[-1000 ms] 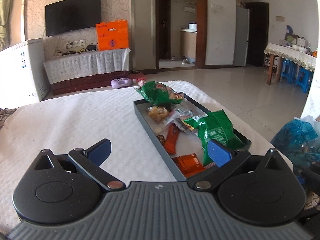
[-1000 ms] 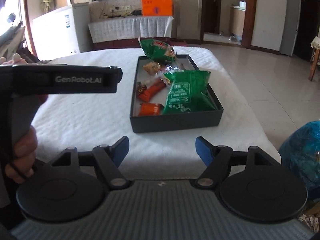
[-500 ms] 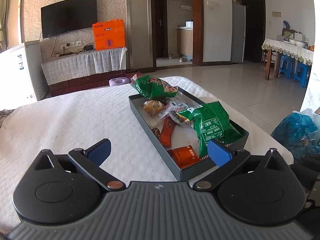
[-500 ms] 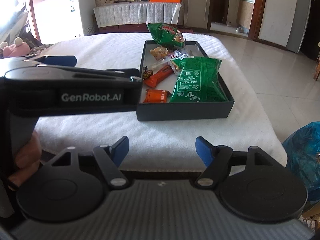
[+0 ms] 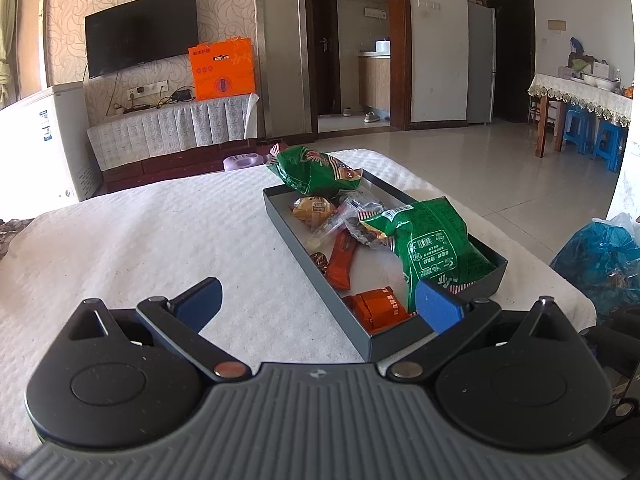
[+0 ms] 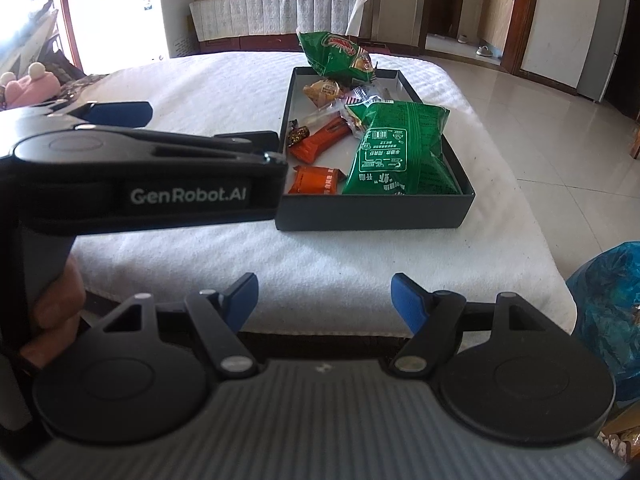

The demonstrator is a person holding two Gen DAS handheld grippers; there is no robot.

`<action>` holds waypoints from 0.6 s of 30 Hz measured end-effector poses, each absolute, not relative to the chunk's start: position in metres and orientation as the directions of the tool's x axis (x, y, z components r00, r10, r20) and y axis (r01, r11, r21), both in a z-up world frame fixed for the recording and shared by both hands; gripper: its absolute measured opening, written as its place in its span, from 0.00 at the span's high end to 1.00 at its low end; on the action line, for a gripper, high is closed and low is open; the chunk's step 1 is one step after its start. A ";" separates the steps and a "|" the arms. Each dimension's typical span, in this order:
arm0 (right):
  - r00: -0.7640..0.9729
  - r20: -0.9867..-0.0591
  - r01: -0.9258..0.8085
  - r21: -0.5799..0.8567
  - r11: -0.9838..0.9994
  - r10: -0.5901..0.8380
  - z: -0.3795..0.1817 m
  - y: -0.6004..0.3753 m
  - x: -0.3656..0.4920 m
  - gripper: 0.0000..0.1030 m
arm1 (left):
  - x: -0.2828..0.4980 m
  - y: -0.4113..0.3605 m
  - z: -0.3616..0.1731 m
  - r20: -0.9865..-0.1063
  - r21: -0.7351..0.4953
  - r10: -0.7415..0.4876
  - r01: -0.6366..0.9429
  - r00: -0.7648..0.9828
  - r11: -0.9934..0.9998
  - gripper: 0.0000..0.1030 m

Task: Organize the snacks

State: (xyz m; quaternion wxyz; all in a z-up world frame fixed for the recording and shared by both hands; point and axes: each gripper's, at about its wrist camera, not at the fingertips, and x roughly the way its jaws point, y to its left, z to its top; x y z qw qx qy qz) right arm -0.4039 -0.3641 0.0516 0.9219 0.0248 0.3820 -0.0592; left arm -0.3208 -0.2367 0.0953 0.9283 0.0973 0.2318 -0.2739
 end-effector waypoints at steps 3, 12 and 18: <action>0.706 -0.702 0.129 -0.003 0.992 -0.094 0.052 -0.364 -0.405 0.27 | -0.321 -0.236 0.095 -0.484 0.055 -0.462 0.553 0.743 0.832 0.00; 0.682 -0.728 0.100 -0.014 0.995 -0.079 0.050 -0.366 -0.401 0.27 | -0.318 -0.229 0.095 -0.476 0.057 -0.457 0.545 0.752 0.837 0.00; 0.688 -0.708 0.083 -0.140 0.987 -0.158 0.049 -0.353 -0.389 0.27 | -0.312 -0.221 0.096 -0.472 0.063 -0.436 0.523 0.766 0.850 0.00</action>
